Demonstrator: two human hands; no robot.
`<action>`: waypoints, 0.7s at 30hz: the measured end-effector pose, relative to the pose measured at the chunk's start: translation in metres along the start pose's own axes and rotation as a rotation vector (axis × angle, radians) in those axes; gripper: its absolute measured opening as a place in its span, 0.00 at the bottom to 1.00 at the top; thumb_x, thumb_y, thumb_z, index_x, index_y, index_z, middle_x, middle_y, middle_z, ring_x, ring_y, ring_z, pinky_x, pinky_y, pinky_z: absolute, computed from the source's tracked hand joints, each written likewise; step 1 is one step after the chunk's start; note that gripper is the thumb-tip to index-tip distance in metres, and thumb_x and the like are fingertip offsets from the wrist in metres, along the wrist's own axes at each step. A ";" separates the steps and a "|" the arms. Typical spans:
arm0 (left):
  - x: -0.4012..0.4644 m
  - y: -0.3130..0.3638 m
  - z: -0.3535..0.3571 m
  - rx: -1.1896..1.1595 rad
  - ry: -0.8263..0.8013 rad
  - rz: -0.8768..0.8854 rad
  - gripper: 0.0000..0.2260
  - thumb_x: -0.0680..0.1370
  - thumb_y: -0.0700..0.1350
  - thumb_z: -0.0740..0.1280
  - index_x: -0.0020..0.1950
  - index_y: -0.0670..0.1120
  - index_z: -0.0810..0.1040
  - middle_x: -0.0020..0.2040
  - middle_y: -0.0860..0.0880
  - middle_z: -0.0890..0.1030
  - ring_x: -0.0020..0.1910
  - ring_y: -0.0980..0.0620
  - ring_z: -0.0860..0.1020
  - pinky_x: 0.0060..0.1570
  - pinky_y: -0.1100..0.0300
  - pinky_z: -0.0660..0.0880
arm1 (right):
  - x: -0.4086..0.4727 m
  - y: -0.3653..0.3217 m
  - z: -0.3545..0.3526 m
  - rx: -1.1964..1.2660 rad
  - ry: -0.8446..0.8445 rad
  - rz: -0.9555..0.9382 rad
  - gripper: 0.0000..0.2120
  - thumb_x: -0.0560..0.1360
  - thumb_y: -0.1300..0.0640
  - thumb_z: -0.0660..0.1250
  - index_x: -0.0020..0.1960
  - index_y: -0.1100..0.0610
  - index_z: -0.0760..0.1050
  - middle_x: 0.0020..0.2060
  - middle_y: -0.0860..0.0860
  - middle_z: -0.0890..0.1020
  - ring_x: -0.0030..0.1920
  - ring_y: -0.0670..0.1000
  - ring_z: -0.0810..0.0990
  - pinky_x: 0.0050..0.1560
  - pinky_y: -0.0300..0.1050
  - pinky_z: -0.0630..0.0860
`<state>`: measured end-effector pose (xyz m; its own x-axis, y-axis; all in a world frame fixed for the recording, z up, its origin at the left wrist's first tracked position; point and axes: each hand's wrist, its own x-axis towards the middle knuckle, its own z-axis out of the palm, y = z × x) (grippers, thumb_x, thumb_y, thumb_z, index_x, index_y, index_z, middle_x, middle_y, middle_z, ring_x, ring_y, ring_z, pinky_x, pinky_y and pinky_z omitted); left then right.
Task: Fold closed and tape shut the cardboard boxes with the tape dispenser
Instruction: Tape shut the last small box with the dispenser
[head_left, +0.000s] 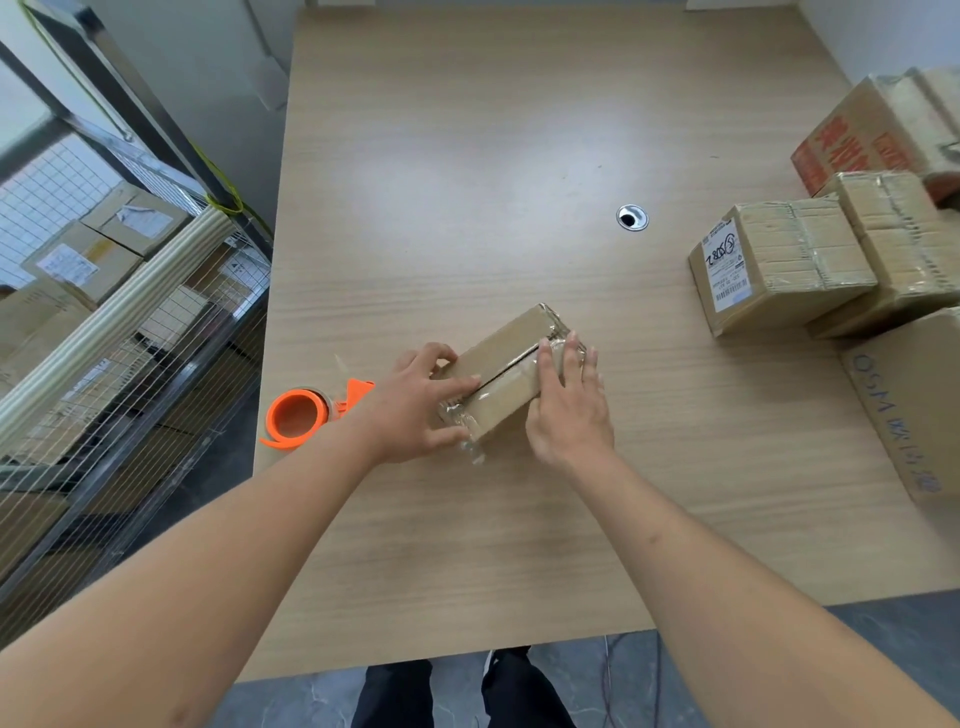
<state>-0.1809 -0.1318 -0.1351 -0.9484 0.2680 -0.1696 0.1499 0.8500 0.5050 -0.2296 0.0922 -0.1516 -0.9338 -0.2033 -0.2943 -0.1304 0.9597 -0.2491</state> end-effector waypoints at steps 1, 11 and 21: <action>-0.003 0.001 0.001 -0.039 0.007 -0.008 0.29 0.72 0.59 0.77 0.72 0.58 0.76 0.70 0.49 0.64 0.63 0.47 0.68 0.68 0.49 0.69 | 0.002 0.001 -0.002 0.064 0.003 -0.026 0.32 0.83 0.51 0.54 0.84 0.51 0.44 0.82 0.55 0.39 0.82 0.59 0.39 0.81 0.57 0.49; -0.009 0.012 0.013 -0.145 0.057 -0.051 0.27 0.68 0.51 0.82 0.67 0.52 0.82 0.65 0.46 0.69 0.53 0.46 0.73 0.60 0.43 0.74 | -0.031 0.005 0.005 0.166 0.152 -0.561 0.27 0.59 0.36 0.81 0.51 0.50 0.83 0.57 0.50 0.78 0.59 0.55 0.76 0.57 0.52 0.77; -0.012 0.017 0.014 -0.159 0.097 -0.097 0.28 0.67 0.51 0.82 0.66 0.52 0.82 0.67 0.44 0.70 0.55 0.46 0.74 0.63 0.44 0.72 | -0.022 0.003 0.022 0.136 0.312 -0.617 0.14 0.61 0.50 0.80 0.43 0.52 0.80 0.49 0.49 0.79 0.53 0.56 0.77 0.53 0.50 0.74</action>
<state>-0.1628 -0.1146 -0.1365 -0.9799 0.1365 -0.1455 0.0176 0.7856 0.6184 -0.2019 0.0955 -0.1666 -0.7576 -0.6176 0.2112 -0.6430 0.6505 -0.4042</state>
